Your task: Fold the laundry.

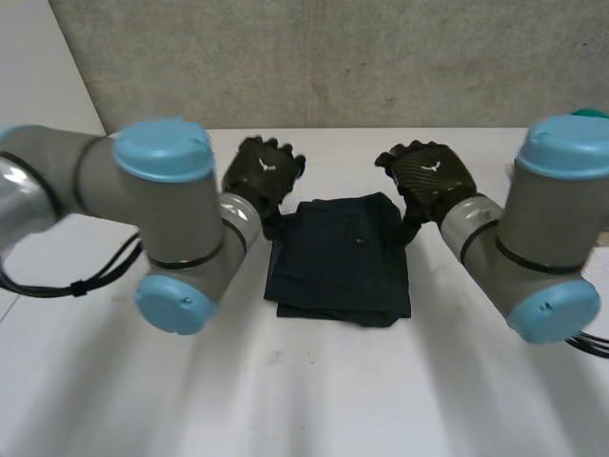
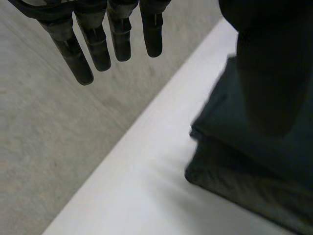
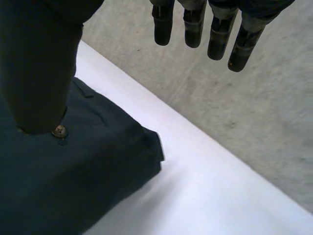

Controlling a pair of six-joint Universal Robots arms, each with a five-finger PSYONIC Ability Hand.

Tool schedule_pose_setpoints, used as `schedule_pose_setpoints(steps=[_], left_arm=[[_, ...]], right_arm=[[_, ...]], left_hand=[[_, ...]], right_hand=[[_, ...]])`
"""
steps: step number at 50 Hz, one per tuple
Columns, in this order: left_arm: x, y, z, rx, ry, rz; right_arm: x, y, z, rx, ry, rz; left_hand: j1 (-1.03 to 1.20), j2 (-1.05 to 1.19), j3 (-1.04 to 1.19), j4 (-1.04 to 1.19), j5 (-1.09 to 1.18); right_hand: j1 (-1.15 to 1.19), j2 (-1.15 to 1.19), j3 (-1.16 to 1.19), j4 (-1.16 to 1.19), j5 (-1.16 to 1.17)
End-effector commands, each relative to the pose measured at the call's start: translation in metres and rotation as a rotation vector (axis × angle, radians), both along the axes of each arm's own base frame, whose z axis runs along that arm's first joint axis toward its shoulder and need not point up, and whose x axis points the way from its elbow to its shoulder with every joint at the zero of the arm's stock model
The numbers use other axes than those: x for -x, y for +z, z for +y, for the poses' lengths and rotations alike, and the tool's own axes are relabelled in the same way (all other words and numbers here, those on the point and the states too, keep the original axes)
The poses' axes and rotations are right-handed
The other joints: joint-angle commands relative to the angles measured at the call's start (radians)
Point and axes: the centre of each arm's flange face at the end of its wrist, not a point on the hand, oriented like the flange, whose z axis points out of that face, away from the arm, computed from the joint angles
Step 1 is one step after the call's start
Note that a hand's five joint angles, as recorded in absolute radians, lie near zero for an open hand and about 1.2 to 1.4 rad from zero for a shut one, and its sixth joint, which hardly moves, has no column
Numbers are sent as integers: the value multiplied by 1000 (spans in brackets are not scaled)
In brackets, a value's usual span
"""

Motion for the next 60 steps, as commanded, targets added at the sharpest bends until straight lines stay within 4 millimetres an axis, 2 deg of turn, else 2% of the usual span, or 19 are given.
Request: schedule_pose_setpoints(steps=[1, 4, 7, 8, 12, 20, 28, 35, 43, 54, 60], left_arm=[[-24, 40, 35, -84, -181, 167], [-30, 47, 46, -136, -269, 217], [-39, 50, 54, -214, -361, 277], [-41, 50, 54, -229, -376, 287], [-43, 51, 58, -276, -447, 317], [-43, 51, 58, -282, -458, 323], [-43, 49, 57, -285, -448, 323], [-43, 48, 57, -289, -447, 325], [-43, 48, 57, -289, -449, 326], [-43, 48, 57, -289, -449, 326], [-42, 47, 57, -292, -448, 325]], right_arm=[[22, -24, 53, 68, -22, 93], [19, -48, 75, 63, 18, 106], [13, -59, 87, 74, 49, 96], [10, -72, 91, 68, 62, 100], [4, -97, 88, 64, 70, 117], [-16, -113, 69, 145, 78, 142], [-28, -123, 53, 175, 83, 161], [-33, -125, 44, 188, 78, 153], [-39, -117, 36, 215, 76, 136], [-26, -121, 55, 95, 91, 197], [-25, -122, 55, 77, 84, 182]], left_hand=[[47, 55, 59, 55, 51], [47, 55, 59, 55, 51], [52, 61, 65, 61, 57], [53, 61, 65, 61, 57], [55, 64, 68, 64, 60], [58, 67, 71, 67, 63], [58, 67, 71, 67, 63], [55, 64, 68, 64, 60], [58, 67, 71, 67, 63], [58, 67, 71, 67, 63], [58, 67, 71, 67, 63]], right_hand=[[-4, -50, -11, -48, -66], [-4, -50, -11, -48, -66], [-4, -50, -11, -48, -66], [-4, -50, -11, -48, -66], [-4, -50, -11, -48, -66], [-4, -50, -11, -48, -66], [0, -46, -6, -44, -62], [109, 63, 102, 65, 46], [115, 69, 108, 71, 53], [-4, -50, -11, -48, -66], [-4, -50, -11, -48, -66]])
